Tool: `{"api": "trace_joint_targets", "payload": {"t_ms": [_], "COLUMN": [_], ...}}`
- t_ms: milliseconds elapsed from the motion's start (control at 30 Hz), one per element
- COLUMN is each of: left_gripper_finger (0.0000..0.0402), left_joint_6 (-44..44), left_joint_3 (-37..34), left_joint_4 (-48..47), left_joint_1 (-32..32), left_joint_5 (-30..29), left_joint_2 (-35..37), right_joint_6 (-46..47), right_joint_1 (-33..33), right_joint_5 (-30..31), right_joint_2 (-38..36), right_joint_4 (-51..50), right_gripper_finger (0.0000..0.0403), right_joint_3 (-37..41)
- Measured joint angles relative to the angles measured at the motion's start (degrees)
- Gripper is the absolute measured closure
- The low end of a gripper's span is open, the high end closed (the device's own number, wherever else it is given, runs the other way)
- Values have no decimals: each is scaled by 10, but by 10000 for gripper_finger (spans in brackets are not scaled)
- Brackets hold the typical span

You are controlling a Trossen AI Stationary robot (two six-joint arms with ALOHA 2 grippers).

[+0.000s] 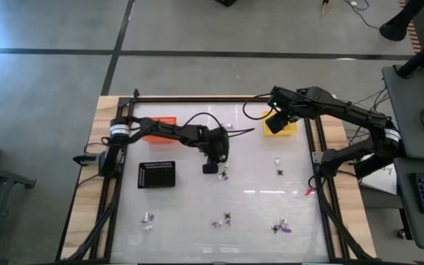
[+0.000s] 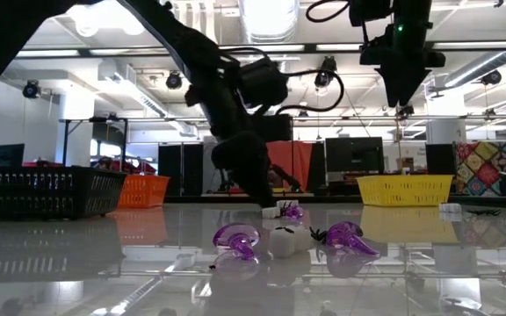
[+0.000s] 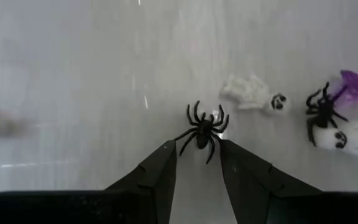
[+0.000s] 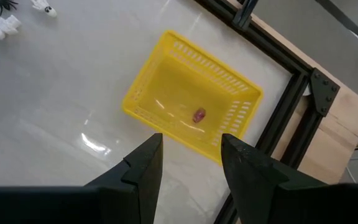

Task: Sort Halloween decoration
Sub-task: Put the black spider toy into the orange bin

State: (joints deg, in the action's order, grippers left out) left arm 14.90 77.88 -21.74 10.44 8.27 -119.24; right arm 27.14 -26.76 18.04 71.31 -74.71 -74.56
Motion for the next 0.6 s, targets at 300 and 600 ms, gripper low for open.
{"api": "trace_joint_targets", "payload": {"t_ms": [300, 600], "left_gripper_finger": [295, 392], "left_joint_6": [10, 26], "left_joint_3": [40, 41], "left_joint_4": [-17, -11], "left_joint_1": [0, 2], "left_joint_5": [9, 16], "left_joint_2": [-36, -39], "right_joint_6": [0, -1], "right_joint_1": [0, 0], "right_joint_5": [-2, -2], "right_joint_2": [0, 0], "right_joint_4": [0, 0], "right_gripper_finger": [248, 248], "right_joint_3": [0, 0]}}
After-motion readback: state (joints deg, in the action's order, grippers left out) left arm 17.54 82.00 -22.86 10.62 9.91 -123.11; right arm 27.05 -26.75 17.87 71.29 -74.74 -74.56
